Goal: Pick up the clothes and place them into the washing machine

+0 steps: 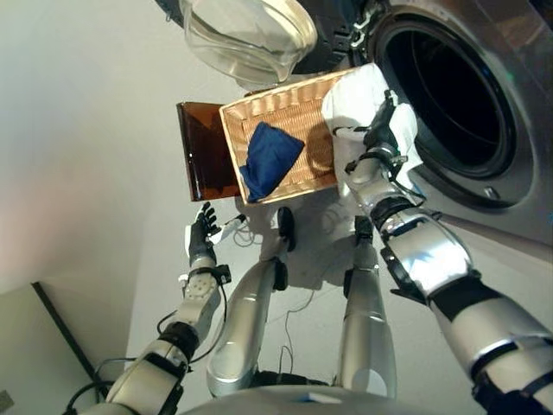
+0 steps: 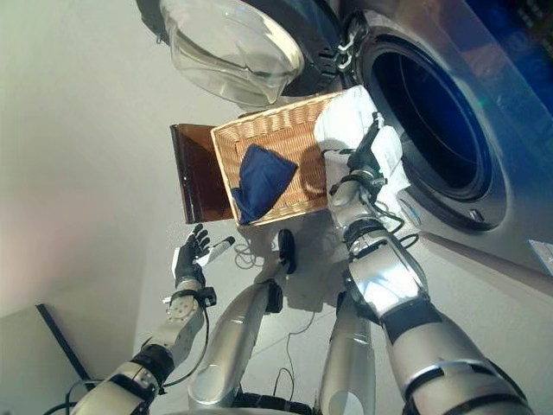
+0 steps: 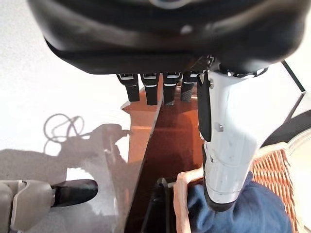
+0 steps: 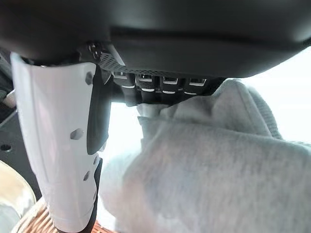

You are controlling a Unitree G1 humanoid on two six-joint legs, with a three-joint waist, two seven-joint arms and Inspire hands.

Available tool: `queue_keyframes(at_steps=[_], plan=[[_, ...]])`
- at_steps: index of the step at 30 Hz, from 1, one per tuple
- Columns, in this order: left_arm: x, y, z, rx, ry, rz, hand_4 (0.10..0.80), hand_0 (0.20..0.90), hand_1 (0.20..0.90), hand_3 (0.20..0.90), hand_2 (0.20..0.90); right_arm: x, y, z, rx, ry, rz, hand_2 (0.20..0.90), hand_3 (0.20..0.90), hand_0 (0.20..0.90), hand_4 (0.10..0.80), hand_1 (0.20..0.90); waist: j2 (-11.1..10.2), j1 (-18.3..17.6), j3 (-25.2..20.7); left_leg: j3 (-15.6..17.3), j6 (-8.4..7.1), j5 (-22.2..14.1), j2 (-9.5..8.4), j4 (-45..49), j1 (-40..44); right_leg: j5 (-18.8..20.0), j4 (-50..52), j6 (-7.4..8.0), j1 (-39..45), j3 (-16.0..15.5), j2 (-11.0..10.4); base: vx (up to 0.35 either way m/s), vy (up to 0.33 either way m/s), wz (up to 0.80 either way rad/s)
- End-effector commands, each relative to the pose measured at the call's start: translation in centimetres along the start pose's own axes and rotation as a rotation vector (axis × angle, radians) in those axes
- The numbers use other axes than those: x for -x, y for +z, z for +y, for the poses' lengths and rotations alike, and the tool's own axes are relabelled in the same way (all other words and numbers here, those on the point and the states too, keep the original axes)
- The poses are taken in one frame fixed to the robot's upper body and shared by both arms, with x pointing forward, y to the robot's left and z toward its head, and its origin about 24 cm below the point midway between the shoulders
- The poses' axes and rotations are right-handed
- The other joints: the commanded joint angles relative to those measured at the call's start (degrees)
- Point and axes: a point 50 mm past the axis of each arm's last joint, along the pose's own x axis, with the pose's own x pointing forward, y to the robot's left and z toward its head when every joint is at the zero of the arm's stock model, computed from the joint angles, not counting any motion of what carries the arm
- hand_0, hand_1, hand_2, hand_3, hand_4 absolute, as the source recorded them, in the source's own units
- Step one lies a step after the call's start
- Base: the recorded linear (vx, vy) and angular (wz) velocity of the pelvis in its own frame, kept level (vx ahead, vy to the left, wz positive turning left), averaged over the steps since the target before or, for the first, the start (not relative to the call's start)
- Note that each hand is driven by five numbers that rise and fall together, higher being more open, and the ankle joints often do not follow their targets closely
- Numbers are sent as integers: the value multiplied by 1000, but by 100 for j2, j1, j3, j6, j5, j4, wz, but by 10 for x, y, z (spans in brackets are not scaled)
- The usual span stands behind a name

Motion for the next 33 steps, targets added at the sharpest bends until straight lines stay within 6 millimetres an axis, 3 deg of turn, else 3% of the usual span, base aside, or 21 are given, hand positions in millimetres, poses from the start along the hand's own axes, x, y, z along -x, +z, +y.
queue_keyframes(at_steps=[1, 9, 16, 21, 29, 30, 31, 32, 33], plan=[[-2, 14, 8, 2, 12, -98, 800, 900, 900, 900, 900, -8, 10, -9, 30, -13, -19, 900, 900, 900, 800, 900, 466, 190, -6, -176, -665, 297, 242, -372, -289, -953, 1026, -386, -51, -36, 102, 2, -5, 5], [-1, 17, 5, 8, -3, -111, 800, 900, 900, 900, 900, -8, 10, -8, 152, 22, -63, 900, 900, 900, 800, 900, 494, 253, -6, -222, -674, 326, 236, -370, -429, -960, 1076, -395, -192, -54, 100, 1, -2, 3], [0, 25, 1, 17, -34, -146, 800, 900, 900, 900, 900, -14, 27, -14, 304, 15, -162, 900, 900, 900, 800, 900, 556, 333, -6, -287, -693, 401, 224, -382, -655, -955, 1134, -405, -417, -67, 111, -12, -4, 4], [0, 29, -4, 20, -53, -159, 800, 900, 900, 900, 900, -25, 37, -32, 435, -21, -208, 900, 900, 900, 800, 900, 630, 411, -6, -379, -693, 461, 176, -358, -964, -950, 1262, -421, -723, -83, 112, -27, 8, 9], [-1, 37, -10, 44, -71, -185, 800, 900, 900, 900, 900, -39, 43, -57, 462, -73, -198, 900, 900, 900, 800, 900, 728, 526, -6, -466, -690, 501, 87, -300, -1266, -966, 1414, -437, -1014, -72, 48, -22, 25, 8], [-1, 38, -11, 47, -72, -187, 800, 900, 900, 900, 900, -41, 43, -61, 463, -80, -193, 540, 540, 540, 543, 540, 742, 545, -6, -471, -691, 506, 73, -306, -1269, -974, 1418, -439, -1017, -78, 34, -8, 23, 8], [-1, 40, -12, 52, -75, -195, 800, 900, 900, 900, 900, -42, 44, -63, 459, -88, -192, 439, 439, 439, 471, 439, 751, 560, -6, -474, -692, 508, 70, -305, -1282, -980, 1438, -439, -1038, -75, 23, -5, 20, 10], [-1, 41, -13, 56, -76, -199, 800, 900, 900, 900, 900, -43, 44, -66, 454, -94, -187, 200, 200, 200, 300, 200, 764, 570, -6, -483, -696, 517, 61, -312, -1294, -983, 1444, -440, -1049, -66, 22, -4, 20, 13], [-1, 41, -14, 57, -79, -200, 800, 900, 900, 900, 900, -44, 45, -68, 428, -99, -178, 200, 200, 200, 300, 200, 773, 578, -6, -488, -696, 520, 56, -318, -1300, -996, 1462, -442, -1062, -72, 17, 2, 26, 10]])
